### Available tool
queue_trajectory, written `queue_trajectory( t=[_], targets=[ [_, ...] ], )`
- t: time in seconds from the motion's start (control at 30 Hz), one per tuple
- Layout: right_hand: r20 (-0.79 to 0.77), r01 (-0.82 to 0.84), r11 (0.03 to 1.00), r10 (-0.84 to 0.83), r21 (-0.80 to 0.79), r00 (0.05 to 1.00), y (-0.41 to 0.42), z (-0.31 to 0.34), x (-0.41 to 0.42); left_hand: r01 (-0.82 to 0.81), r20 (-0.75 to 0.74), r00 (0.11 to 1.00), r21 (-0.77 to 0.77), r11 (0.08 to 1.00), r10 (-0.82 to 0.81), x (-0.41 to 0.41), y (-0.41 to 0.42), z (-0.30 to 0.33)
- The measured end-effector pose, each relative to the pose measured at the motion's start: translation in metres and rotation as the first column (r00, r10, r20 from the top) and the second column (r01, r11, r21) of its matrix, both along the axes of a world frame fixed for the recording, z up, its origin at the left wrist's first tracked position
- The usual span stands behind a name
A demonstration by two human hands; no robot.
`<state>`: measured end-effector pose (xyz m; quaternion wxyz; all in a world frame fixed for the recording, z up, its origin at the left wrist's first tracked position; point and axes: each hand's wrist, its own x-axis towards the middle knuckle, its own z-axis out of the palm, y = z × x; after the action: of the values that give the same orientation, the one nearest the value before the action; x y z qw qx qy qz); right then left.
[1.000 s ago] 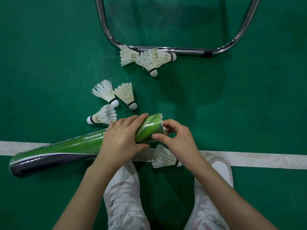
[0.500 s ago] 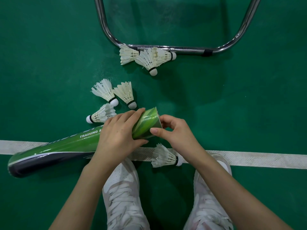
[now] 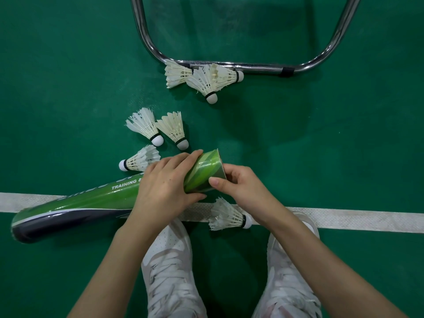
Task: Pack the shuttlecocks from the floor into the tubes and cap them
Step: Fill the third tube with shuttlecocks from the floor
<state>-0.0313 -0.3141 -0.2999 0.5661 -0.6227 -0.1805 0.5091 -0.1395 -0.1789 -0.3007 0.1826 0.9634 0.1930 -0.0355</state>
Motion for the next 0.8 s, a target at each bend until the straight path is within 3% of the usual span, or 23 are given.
queue_trajectory(
  t=[0.3,0.5,0.8],
  targets=[
    [-0.075,0.143,0.989,-0.141,0.024,0.987,-0.003,-0.003,-0.001,-0.002,0.000,1.000,0.021,1.000,0.002,0.002,0.005,0.002],
    [-0.060,0.180,0.982,-0.176,0.058,0.983,-0.006,0.008,0.012,-0.075,0.103,0.992,0.065,0.995,0.068,0.000,0.009,0.017],
    [0.124,0.096,0.984,-0.115,0.151,0.986,0.011,0.051,0.044,-0.149,0.203,0.971,0.088,0.985,0.129,0.016,0.019,0.055]
  ],
)
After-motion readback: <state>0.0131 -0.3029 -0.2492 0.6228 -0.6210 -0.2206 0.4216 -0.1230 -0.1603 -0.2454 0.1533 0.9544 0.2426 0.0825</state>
